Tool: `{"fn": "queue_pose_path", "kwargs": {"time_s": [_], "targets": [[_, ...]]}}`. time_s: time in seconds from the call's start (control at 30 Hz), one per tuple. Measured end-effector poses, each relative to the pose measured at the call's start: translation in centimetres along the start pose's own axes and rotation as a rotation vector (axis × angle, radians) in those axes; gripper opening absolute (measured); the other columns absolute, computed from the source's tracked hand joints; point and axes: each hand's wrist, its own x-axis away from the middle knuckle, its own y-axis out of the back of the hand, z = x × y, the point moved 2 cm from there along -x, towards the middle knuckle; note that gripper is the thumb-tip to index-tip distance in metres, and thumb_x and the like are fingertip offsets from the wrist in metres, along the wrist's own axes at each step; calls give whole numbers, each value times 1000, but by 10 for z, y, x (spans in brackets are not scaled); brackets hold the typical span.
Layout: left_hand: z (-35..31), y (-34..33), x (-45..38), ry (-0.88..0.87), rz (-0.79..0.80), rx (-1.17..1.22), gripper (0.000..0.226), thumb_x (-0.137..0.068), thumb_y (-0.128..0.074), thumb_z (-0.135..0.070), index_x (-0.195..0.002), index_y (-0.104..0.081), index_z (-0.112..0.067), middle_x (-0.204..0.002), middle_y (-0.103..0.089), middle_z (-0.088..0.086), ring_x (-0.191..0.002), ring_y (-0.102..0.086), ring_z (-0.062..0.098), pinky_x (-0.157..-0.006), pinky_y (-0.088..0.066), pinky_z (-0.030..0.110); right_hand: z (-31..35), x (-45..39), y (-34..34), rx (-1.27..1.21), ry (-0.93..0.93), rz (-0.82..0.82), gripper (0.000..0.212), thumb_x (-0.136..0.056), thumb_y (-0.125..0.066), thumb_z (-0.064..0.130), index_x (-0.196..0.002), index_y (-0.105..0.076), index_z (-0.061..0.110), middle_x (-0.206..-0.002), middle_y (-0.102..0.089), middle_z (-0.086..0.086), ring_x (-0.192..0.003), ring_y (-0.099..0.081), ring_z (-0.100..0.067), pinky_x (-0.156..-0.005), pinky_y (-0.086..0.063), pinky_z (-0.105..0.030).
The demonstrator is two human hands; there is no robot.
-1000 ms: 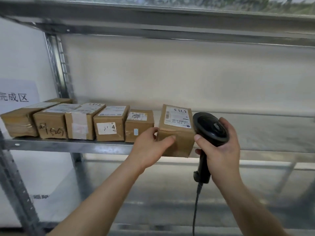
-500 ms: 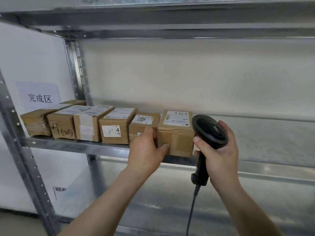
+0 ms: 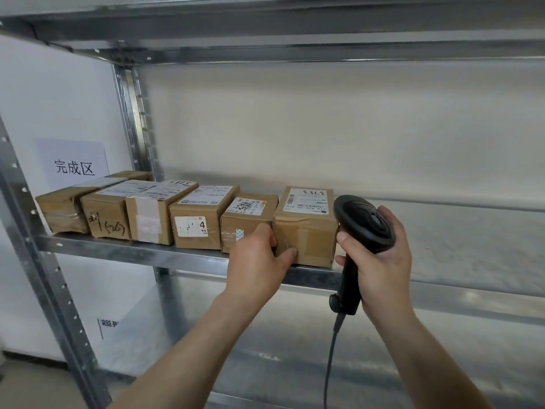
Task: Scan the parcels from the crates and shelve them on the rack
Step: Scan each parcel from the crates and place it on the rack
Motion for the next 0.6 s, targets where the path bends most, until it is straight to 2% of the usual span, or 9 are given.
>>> {"fn": "queue_pose_path", "kwargs": {"time_s": [0.2, 0.27, 0.33, 0.43, 0.6], "targets": [[1, 3, 0, 13, 22, -10, 36, -82, -80, -40, -80, -49, -21, -75, -58, -7, -71, -56, 13, -55, -35, 22, -1, 2, 0, 15, 14, 1, 75, -84, -77, -7, -147, -44, 18, -82, -71, 29, -65, -69, -3, -85, -59, -57], [2, 5, 1, 17, 27, -18, 37, -82, -80, -41, -82, -49, -21, -75, -57, -8, -70, -54, 11, -54, -34, 21, -1, 3, 1, 38, 25, -11, 82, -77, -87, 4, -145, -46, 23, -98, -72, 24, -83, -73, -7, -90, -58, -59], [3, 8, 3, 20, 34, -21, 38, -81, -80, -41, -81, -47, -22, -74, -56, -9, -68, -51, 5, -53, -31, 20, -1, 6, 2, 47, 33, -40, 85, -68, -89, 16, -143, -49, 27, -116, -70, 14, -104, -72, -16, -94, -57, -59], [4, 11, 5, 10, 26, -32, 40, -79, -81, -44, -83, -48, -21, -73, -56, -9, -67, -51, 5, -53, -32, 22, -2, 8, 4, 43, 54, -61, 83, -67, -89, 19, -139, -50, 33, -124, -68, 8, -111, -70, -20, -97, -55, -59], [4, 20, 16, -36, -25, -152, 40, -76, -75, -54, -89, -52, -24, -87, -58, -7, -76, -60, 20, -64, -50, 34, 1, 17, 6, 86, 96, -50, 84, -60, -87, 36, -135, -51, 45, -124, -65, 16, -119, -66, -21, -100, -54, -57]]}}
